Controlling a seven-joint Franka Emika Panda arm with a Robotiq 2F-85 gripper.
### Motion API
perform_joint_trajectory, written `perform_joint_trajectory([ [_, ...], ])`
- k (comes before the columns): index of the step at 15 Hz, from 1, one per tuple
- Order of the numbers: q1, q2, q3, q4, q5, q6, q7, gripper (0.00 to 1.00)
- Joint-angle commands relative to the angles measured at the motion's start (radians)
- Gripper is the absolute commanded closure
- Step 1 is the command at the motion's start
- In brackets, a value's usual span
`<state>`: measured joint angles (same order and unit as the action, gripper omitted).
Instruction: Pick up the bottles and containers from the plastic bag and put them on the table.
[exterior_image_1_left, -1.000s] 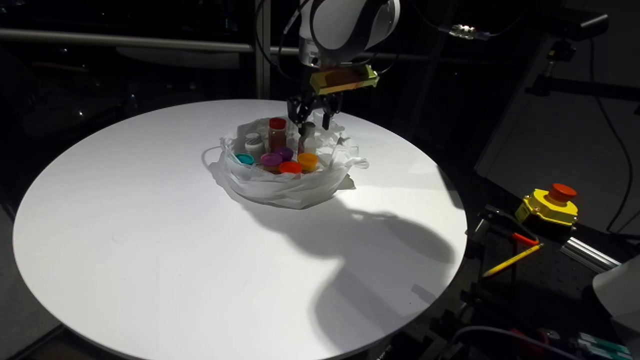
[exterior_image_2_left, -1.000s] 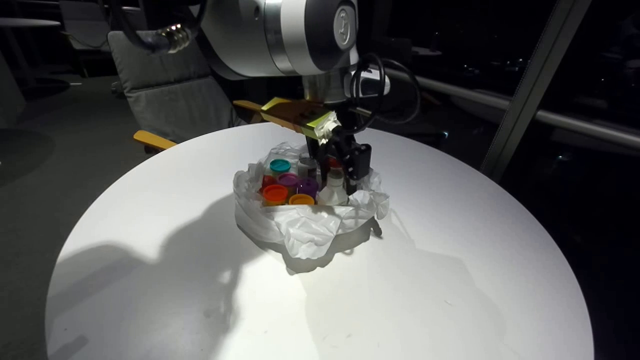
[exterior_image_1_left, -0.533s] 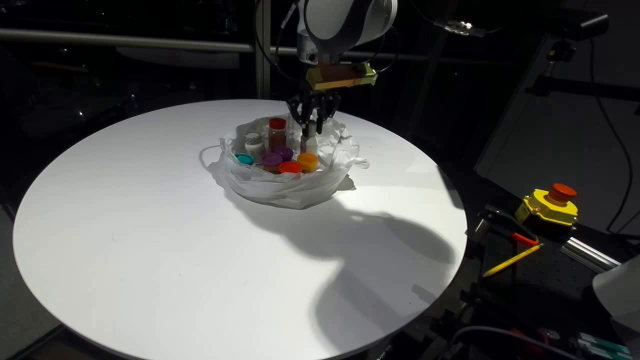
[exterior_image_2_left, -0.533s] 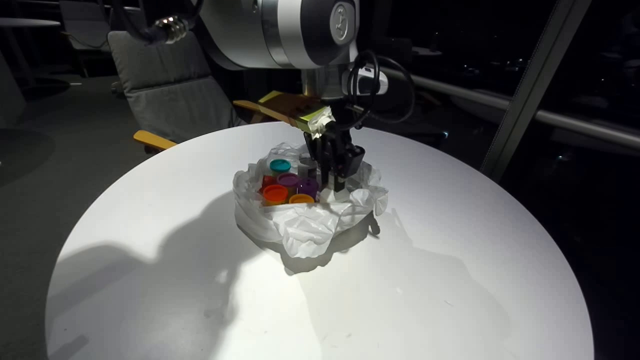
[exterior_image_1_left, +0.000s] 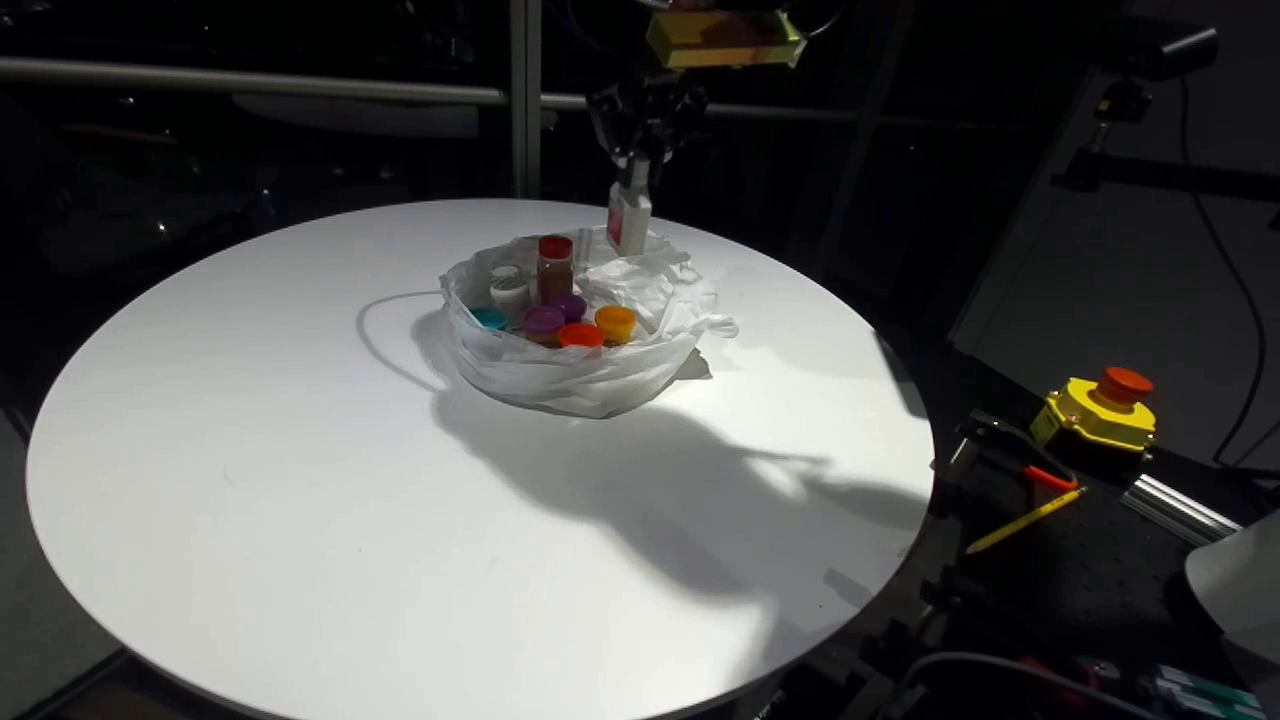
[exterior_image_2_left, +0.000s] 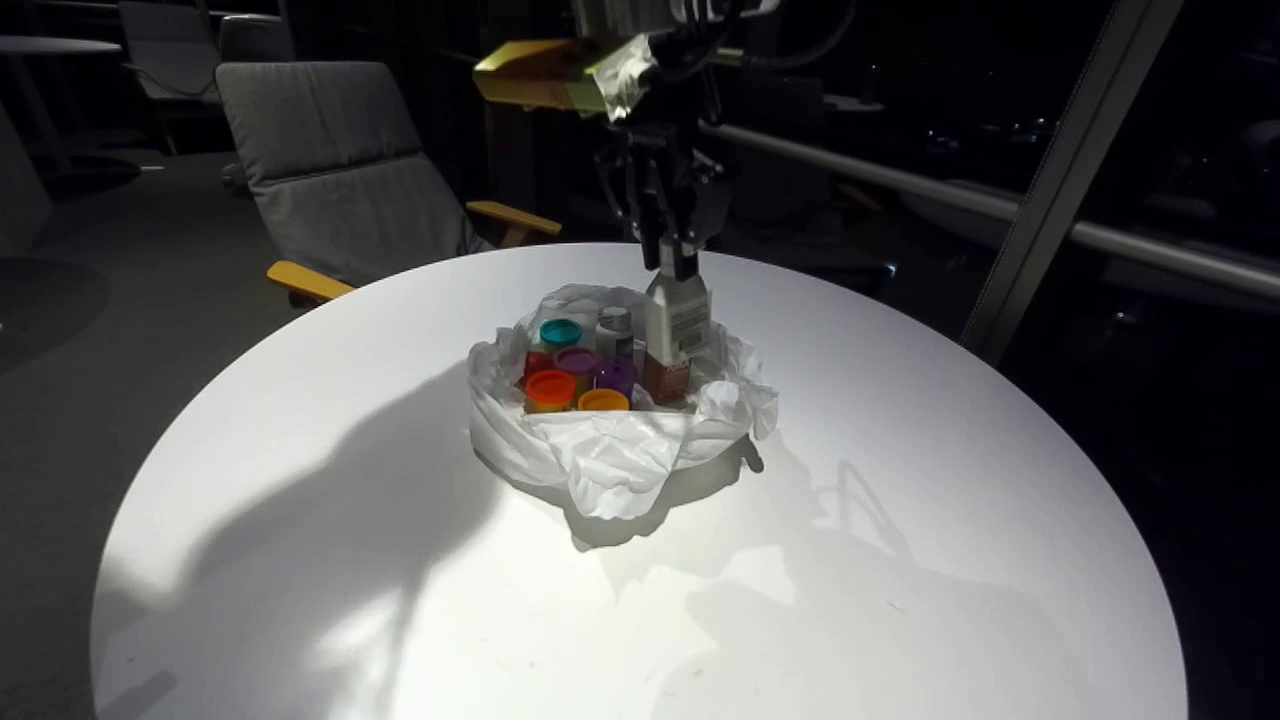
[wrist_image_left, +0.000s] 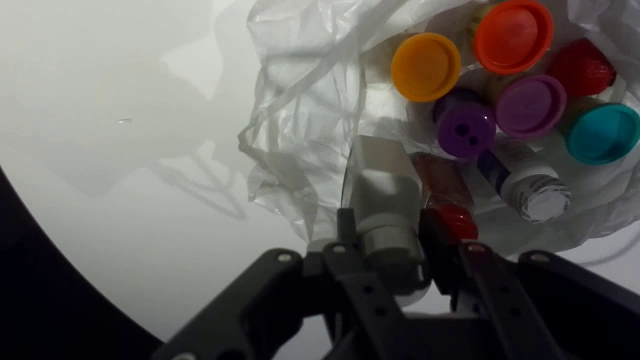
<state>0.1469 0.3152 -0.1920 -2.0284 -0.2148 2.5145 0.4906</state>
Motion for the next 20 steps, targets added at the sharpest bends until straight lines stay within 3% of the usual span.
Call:
perform_joint_trajectory([
  [1, -0.011, -0.236, -0.04, -0.202, -0.135, 0.016, 0.105, 0.88],
  [4, -0.109, -0.297, -0.034, -0.284, -0.152, 0.037, 0.101, 0.88],
  [9, -0.248, -0.187, -0.036, -0.326, -0.039, 0.197, 0.009, 0.88],
  [15, -0.314, 0.007, 0.014, -0.292, 0.271, 0.284, -0.191, 0.88],
  [18, -0.318, 0.064, 0.031, -0.277, 0.336, 0.301, -0.227, 0.88],
  [19, -0.313, 0.07, 0.028, -0.276, 0.338, 0.308, -0.234, 0.78],
  [20, -0.299, 0.061, 0.016, -0.277, 0.328, 0.32, -0.226, 0.38],
])
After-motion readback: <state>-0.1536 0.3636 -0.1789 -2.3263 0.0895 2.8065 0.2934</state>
